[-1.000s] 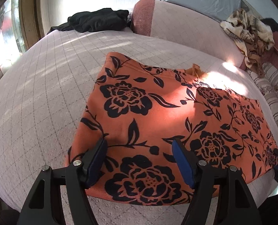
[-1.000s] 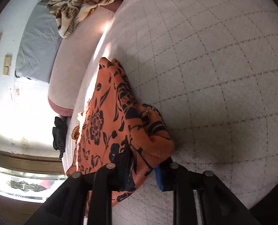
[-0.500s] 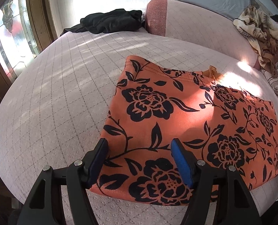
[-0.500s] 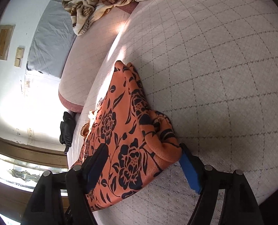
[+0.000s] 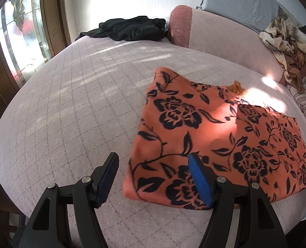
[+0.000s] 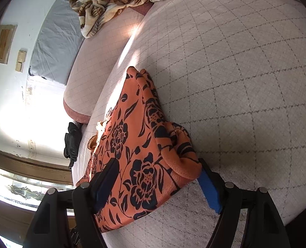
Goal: Fold small clothes
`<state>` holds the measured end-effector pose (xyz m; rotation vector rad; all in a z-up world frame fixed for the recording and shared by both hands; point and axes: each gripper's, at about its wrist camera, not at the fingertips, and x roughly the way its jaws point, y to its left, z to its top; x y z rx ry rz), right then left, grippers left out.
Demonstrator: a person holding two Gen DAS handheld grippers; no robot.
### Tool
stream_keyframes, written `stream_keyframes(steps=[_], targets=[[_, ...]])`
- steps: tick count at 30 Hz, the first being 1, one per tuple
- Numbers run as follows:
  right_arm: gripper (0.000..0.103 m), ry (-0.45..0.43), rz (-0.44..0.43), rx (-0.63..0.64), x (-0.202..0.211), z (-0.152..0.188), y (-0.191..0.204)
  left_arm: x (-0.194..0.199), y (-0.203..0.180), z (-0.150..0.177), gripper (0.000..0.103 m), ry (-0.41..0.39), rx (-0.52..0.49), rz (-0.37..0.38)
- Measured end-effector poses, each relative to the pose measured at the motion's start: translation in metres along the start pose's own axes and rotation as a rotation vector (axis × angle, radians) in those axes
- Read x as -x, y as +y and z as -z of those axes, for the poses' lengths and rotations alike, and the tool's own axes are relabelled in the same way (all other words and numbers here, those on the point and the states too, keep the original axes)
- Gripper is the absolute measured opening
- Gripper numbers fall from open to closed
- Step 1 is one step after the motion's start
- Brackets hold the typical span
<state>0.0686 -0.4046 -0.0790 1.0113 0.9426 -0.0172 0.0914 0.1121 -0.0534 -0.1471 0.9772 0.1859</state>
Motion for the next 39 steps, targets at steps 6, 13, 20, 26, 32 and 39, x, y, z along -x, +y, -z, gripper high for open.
stream_keyframes(steps=[6, 13, 20, 26, 32, 39], targets=[[0.013, 0.028, 0.114, 0.076, -0.006, -0.004, 0.002, -0.014, 0.003, 0.006, 0.026, 0.052, -0.05, -0.032], [0.074, -0.052, 0.183, 0.087, 0.033, -0.022, -0.001, 0.014, -0.009, -0.017, 0.056, -0.082, -0.04, -0.023], [0.074, 0.087, 0.039, 0.262, -0.035, -0.1, 0.051, -0.022, -0.064, -0.019, 0.056, 0.0, -0.131, 0.085], [0.062, 0.296, 0.077, 0.348, -0.137, -0.143, 0.075, -0.035, -0.076, -0.012, 0.057, -0.002, -0.176, 0.067], [0.011, 0.123, 0.235, 0.467, -0.13, -0.136, 0.097, -0.039, -0.076, -0.013, 0.058, -0.013, -0.192, 0.069], [0.036, -0.012, 0.221, 0.344, -0.083, -0.123, 0.085, -0.026, -0.063, -0.019, 0.058, 0.0, -0.153, 0.09]])
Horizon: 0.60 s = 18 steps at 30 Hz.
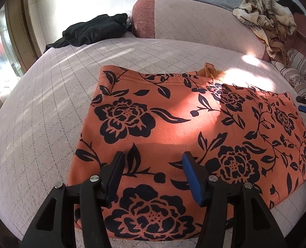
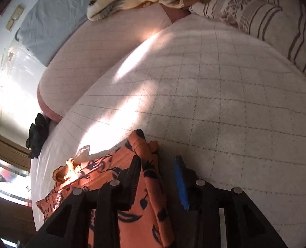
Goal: Fold small clothes
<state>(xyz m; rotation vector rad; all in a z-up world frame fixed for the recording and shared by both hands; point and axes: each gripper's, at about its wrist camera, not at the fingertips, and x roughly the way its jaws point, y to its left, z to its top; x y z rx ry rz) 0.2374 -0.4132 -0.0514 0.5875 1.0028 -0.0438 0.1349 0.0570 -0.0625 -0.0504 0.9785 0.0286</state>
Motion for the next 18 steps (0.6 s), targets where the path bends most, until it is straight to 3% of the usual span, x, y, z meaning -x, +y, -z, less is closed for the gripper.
stream_keyframes(steps=[3, 5, 6, 7, 9, 10, 11, 12, 13, 15, 18], targets=[[0.036, -0.014, -0.109, 0.095, 0.045, 0.027, 0.029, 0.021, 0.012, 0.006, 0.058, -0.047, 0.018, 0.001], [0.048, 0.078, -0.239, 0.113, 0.056, 0.054, 0.039, 0.026, 0.022, 0.015, 0.058, -0.046, 0.035, -0.008], [0.062, 0.108, -0.282, 0.107, 0.056, 0.067, 0.038, 0.021, 0.028, 0.019, 0.058, -0.018, 0.049, -0.012], [0.064, 0.13, -0.285, 0.096, 0.051, 0.078, 0.034, 0.013, 0.034, 0.024, 0.058, 0.022, 0.065, -0.015], [0.062, 0.182, -0.157, 0.04, 0.025, 0.094, 0.01, 0.007, 0.039, 0.028, 0.058, 0.029, 0.061, -0.013], [0.043, 0.189, -0.143, -0.046, 0.017, 0.096, -0.008, 0.011, 0.036, 0.026, 0.058, 0.03, 0.047, -0.025], [0.041, 0.167, -0.164, -0.125, 0.021, 0.097, -0.019, 0.019, 0.034, 0.025, 0.058, 0.022, 0.041, -0.033], [0.046, 0.142, -0.192, -0.144, 0.032, 0.097, -0.018, 0.028, 0.033, 0.024, 0.058, -0.006, 0.046, -0.026], [0.061, 0.107, -0.197, -0.112, 0.046, 0.099, -0.01, 0.035, 0.032, 0.023, 0.058, -0.033, 0.048, -0.023], [0.073, 0.039, -0.221, -0.042, 0.074, 0.106, 0.007, 0.04, 0.033, 0.022, 0.058, -0.041, 0.046, -0.035], [0.077, 0.063, -0.281, 0.032, 0.082, 0.122, 0.023, 0.024, 0.042, 0.03, 0.058, 0.046, 0.086, -0.068]])
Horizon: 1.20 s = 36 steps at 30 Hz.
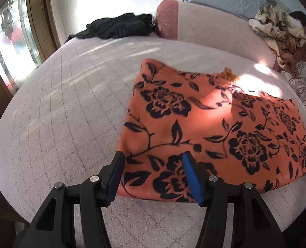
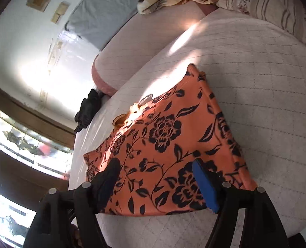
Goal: Fold small clothes
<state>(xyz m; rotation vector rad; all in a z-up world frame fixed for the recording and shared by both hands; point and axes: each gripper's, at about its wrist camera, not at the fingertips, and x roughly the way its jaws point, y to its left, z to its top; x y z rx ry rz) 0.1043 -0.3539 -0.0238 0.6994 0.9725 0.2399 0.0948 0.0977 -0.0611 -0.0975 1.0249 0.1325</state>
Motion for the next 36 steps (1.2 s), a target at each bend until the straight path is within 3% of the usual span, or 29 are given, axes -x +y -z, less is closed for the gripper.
stream_keyframes(steps=[1, 3, 6, 9, 11, 14, 16, 21, 28, 36], targets=[[0.079, 0.026, 0.037, 0.005, -0.008, 0.005, -0.005, -0.009, 0.004, 0.003, 0.059, 0.045, 0.015, -0.002], [0.077, 0.133, 0.162, -0.067, -0.03, 0.015, -0.032, -0.005, 0.009, 0.004, 0.061, 0.046, 0.041, -0.005], [0.077, 0.046, 0.109, -0.093, -0.014, 0.018, -0.026, 0.014, 0.012, 0.002, 0.061, 0.007, 0.041, -0.004], [0.077, 0.006, 0.084, -0.033, -0.005, 0.019, -0.003, 0.025, 0.017, 0.004, 0.061, -0.019, 0.041, -0.011], [0.079, 0.018, 0.068, -0.002, -0.009, 0.022, 0.002, 0.018, 0.022, 0.008, 0.061, 0.007, 0.05, -0.032], [0.079, 0.09, 0.137, -0.063, -0.033, 0.024, -0.023, -0.009, 0.032, 0.015, 0.064, 0.097, 0.062, -0.057], [0.079, 0.053, 0.106, -0.108, -0.024, 0.024, -0.027, -0.001, 0.037, 0.017, 0.064, 0.069, 0.076, -0.054], [0.079, -0.022, 0.058, -0.083, 0.01, 0.032, -0.004, 0.026, 0.039, 0.013, 0.064, -0.029, 0.086, -0.065], [0.079, 0.031, 0.023, -0.357, 0.001, 0.071, -0.05, 0.035, 0.009, 0.003, 0.064, -0.061, 0.039, -0.018], [0.081, -0.067, -0.009, -0.461, -0.012, 0.038, -0.071, 0.019, -0.048, -0.012, 0.064, -0.061, -0.044, 0.034]])
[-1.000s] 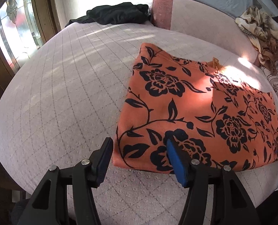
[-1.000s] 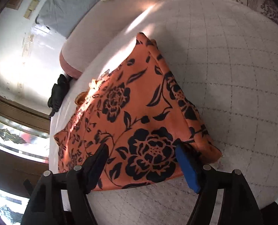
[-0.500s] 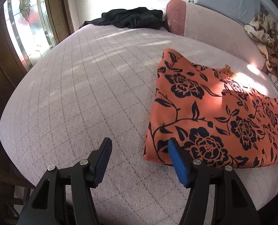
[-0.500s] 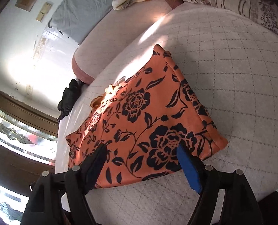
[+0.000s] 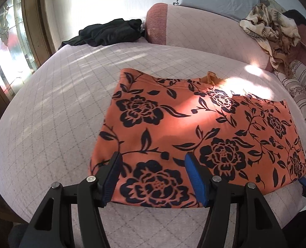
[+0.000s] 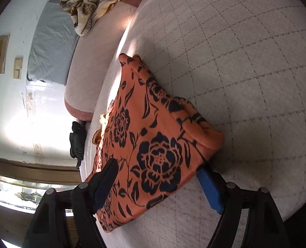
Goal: Fold small clothes
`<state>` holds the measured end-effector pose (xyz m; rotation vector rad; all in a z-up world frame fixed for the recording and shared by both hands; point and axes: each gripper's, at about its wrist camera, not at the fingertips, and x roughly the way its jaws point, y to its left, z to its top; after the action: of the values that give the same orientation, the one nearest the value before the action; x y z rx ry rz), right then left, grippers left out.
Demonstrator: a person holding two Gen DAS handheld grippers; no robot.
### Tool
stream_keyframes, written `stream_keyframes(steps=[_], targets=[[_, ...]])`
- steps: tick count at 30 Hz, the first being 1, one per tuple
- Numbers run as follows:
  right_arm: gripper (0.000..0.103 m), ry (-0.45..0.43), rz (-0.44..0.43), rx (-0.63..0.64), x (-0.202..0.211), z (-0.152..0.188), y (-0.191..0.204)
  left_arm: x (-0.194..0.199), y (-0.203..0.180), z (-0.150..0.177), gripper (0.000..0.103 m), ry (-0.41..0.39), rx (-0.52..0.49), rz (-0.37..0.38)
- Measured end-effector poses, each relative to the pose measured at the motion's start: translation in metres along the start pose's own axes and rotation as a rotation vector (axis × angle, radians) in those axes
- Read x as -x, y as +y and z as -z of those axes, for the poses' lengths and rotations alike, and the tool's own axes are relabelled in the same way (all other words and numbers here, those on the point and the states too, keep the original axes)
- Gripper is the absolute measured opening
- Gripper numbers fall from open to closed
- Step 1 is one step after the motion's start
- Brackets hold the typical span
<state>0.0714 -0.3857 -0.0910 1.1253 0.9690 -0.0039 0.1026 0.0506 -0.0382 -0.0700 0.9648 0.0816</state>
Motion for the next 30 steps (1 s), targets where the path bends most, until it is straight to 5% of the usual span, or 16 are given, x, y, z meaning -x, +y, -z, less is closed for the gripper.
stream_keyframes(steps=[3, 5, 6, 9, 12, 15, 17, 18, 19, 22, 25, 30], targets=[[0.077, -0.02, -0.013, -0.001, -0.006, -0.007, 0.0, -0.029, -0.015, 0.004, 0.064, 0.061, -0.041, 0.003], [0.05, -0.016, 0.021, 0.052, -0.01, -0.011, 0.003, -0.038, -0.02, 0.01, 0.067, 0.04, -0.069, -0.032], [0.014, -0.001, 0.04, 0.059, -0.013, -0.013, 0.003, -0.037, -0.023, 0.011, 0.067, 0.024, -0.093, -0.044], [0.012, -0.037, 0.08, 0.163, -0.004, -0.01, 0.02, -0.035, -0.021, 0.009, 0.067, 0.034, -0.096, -0.033], [0.014, -0.084, 0.122, 0.259, 0.006, -0.002, 0.034, -0.032, -0.019, 0.006, 0.066, 0.039, -0.074, -0.036], [0.028, 0.007, 0.13, 0.157, -0.013, -0.005, 0.006, -0.021, -0.026, 0.0, 0.066, 0.01, -0.063, 0.005], [0.043, -0.009, 0.04, 0.087, -0.003, -0.007, 0.0, -0.016, -0.034, -0.004, 0.066, -0.017, -0.069, 0.02], [0.07, -0.009, 0.007, 0.09, 0.0, -0.008, 0.004, -0.016, -0.038, -0.005, 0.066, -0.023, -0.07, 0.027], [0.076, -0.029, -0.013, 0.106, 0.005, -0.007, 0.009, -0.02, -0.043, -0.006, 0.066, -0.018, -0.069, 0.038], [0.076, -0.027, -0.006, 0.161, 0.002, -0.006, 0.021, -0.045, -0.058, -0.001, 0.067, 0.055, -0.106, 0.025], [0.076, 0.002, 0.034, 0.149, -0.012, -0.007, 0.019, -0.044, -0.069, 0.0, 0.068, 0.017, -0.178, -0.017], [0.076, -0.003, 0.011, 0.148, -0.017, -0.01, 0.024, -0.023, -0.061, -0.012, 0.067, -0.011, -0.109, 0.031]])
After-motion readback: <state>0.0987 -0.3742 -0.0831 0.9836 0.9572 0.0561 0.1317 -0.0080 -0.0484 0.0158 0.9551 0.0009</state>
